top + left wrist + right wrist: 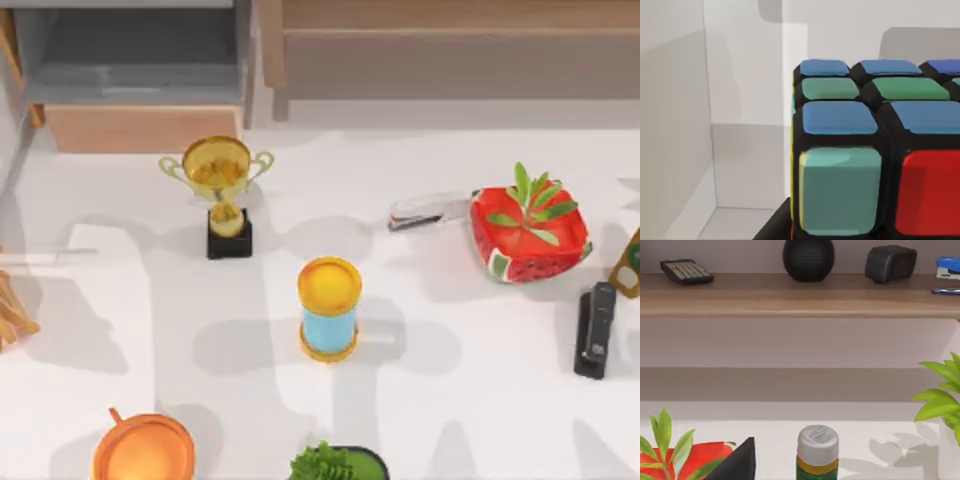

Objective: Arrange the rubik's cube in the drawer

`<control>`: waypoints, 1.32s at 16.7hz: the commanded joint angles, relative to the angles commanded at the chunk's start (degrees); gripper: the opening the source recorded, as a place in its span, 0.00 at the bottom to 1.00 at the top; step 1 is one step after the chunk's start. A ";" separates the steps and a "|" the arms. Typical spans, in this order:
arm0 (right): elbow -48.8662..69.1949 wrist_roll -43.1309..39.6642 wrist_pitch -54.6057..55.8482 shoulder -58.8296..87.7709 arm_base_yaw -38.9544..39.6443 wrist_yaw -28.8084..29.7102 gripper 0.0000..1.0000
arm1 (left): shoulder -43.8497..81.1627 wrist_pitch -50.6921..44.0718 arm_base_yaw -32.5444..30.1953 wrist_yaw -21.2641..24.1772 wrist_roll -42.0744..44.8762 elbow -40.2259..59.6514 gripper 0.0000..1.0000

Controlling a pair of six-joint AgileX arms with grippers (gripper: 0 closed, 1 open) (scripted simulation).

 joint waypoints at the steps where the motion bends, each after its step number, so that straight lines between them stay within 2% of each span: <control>1: 0.00 0.00 0.00 0.00 0.00 0.00 1.00 | 2.39 -0.74 0.35 1.10 0.16 0.02 0.00; 4: 0.00 0.00 0.00 0.00 0.00 0.00 1.00 | 6.02 -2.00 0.77 2.71 0.45 -0.10 0.00; 9: 0.00 0.00 0.00 0.00 0.00 0.00 1.00 | 6.02 -2.00 0.77 2.71 0.45 -0.10 0.00; 22: 0.00 0.00 0.00 0.00 0.00 0.00 1.00 | 6.02 -2.00 0.77 2.71 0.45 -0.10 0.98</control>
